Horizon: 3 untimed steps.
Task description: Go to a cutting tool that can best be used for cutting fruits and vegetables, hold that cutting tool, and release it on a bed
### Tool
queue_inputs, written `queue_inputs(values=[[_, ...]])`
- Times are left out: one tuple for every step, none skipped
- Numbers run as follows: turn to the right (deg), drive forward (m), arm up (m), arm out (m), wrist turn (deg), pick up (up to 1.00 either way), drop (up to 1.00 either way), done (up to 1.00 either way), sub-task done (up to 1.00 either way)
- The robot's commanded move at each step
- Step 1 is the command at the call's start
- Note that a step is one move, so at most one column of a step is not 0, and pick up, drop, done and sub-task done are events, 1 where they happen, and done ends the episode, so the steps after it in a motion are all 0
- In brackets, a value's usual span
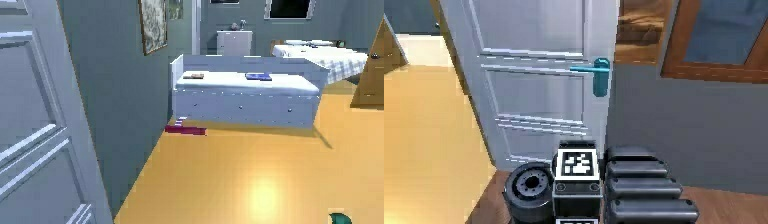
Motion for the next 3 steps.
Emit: queue_inputs(values=[[33.0,0.00,0.00,0.00,0.0,0.00,0.00,0.00,0.00],[0.0,1.00,0.00,0.00,0.0,0.00,0.00,0.00,0.00],[3.0,0.00,0.00,0.00,0.0,0.00,0.00,0.00,0.00]])
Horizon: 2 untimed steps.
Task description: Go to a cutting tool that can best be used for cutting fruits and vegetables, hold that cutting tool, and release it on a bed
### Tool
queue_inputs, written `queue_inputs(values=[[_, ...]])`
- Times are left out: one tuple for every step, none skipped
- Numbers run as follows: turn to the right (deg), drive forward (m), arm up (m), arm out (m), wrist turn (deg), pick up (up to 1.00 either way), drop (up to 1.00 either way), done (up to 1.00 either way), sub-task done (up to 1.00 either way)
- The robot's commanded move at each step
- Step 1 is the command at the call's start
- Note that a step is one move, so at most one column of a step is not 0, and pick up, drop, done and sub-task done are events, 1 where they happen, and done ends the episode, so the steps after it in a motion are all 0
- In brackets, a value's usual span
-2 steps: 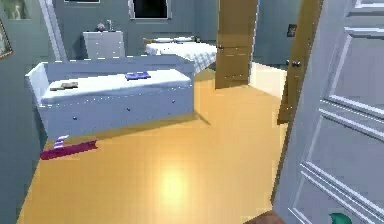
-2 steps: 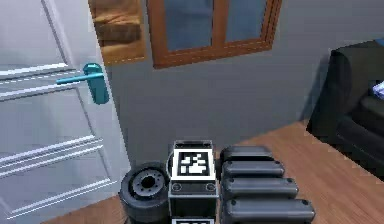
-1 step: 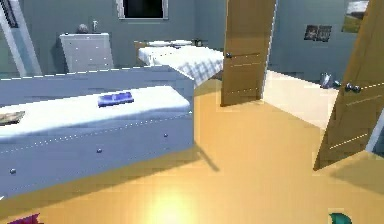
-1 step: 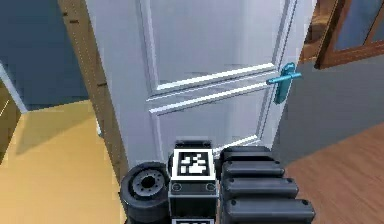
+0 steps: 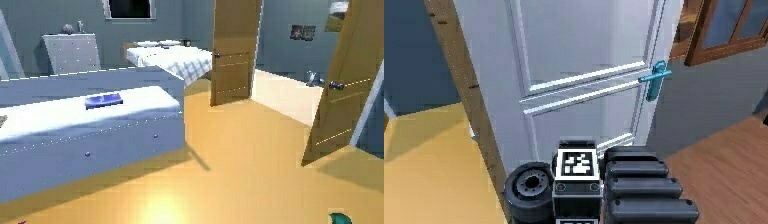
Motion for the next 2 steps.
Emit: queue_inputs(values=[[0.0,0.30,0.00,0.00,0.0,0.00,0.00,0.00,0.00],[21.0,0.00,0.00,0.00,0.0,0.00,0.00,0.00,0.00]])
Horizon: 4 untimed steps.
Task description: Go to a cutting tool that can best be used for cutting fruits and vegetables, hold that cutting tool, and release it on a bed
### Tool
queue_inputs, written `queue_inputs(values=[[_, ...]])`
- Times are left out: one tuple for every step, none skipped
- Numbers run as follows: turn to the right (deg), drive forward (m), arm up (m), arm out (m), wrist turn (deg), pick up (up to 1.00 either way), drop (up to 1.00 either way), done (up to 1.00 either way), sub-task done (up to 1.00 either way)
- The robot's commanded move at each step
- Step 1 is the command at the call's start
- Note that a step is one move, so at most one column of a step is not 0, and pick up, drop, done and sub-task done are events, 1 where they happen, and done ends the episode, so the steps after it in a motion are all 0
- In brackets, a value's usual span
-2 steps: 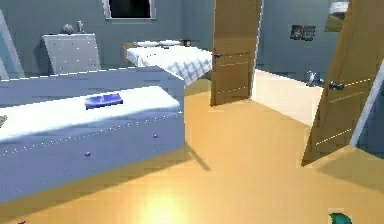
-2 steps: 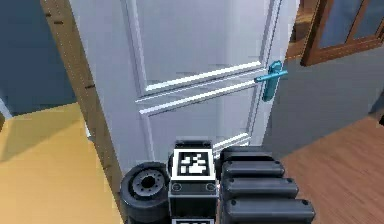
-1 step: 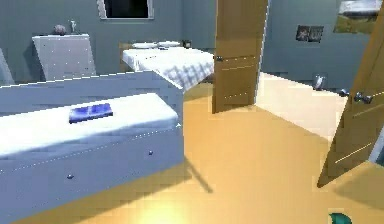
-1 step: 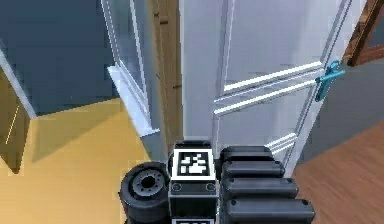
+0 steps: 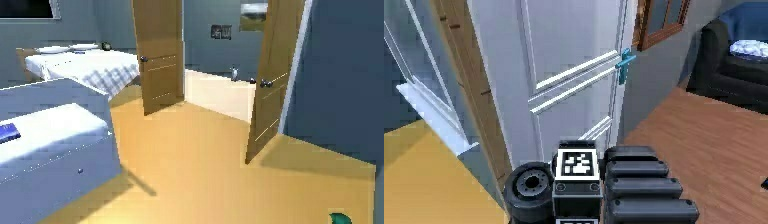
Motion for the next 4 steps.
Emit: queue_inputs(values=[[0.0,1.00,0.00,0.00,0.0,0.00,0.00,0.00,0.00],[0.0,0.60,0.00,0.00,0.0,0.00,0.00,0.00,0.00],[-45.0,0.00,0.00,0.00,0.0,0.00,0.00,0.00,0.00],[-9.0,0.00,0.00,0.00,0.0,0.00,0.00,0.00,0.00]])
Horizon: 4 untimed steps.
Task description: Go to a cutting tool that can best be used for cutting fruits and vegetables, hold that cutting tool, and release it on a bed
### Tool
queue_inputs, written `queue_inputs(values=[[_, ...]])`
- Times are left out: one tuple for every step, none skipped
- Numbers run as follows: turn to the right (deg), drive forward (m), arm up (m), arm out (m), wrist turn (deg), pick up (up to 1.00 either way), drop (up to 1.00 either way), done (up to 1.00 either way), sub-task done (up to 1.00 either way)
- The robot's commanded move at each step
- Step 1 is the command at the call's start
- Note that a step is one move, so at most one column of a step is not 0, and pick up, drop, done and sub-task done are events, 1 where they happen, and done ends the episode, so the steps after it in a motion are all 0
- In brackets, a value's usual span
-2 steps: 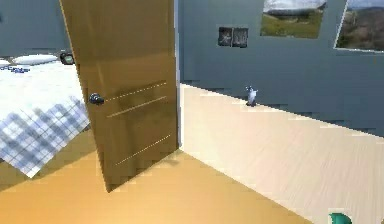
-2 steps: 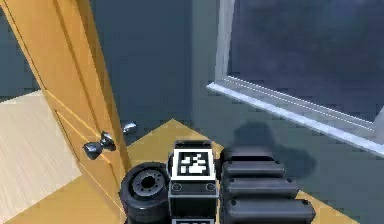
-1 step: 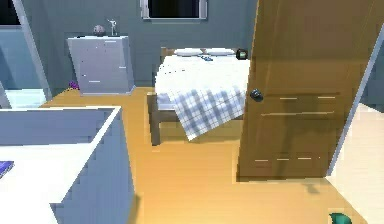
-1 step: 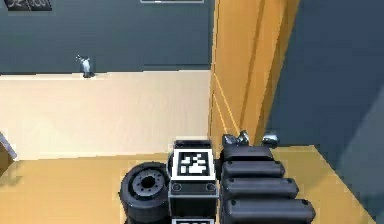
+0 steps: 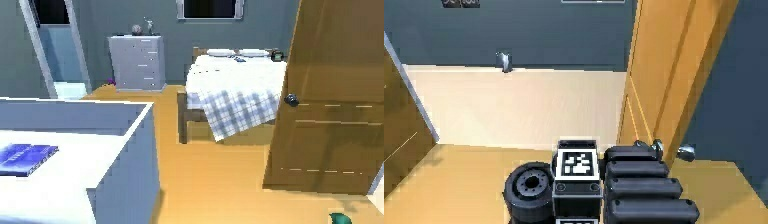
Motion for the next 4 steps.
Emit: queue_inputs(values=[[0.0,1.00,0.00,0.00,0.0,0.00,0.00,0.00,0.00],[-6.0,0.00,0.00,0.00,0.0,0.00,0.00,0.00,0.00],[0.0,0.55,0.00,0.00,0.0,0.00,0.00,0.00,0.00],[-33.0,0.00,0.00,0.00,0.0,0.00,0.00,0.00,0.00]])
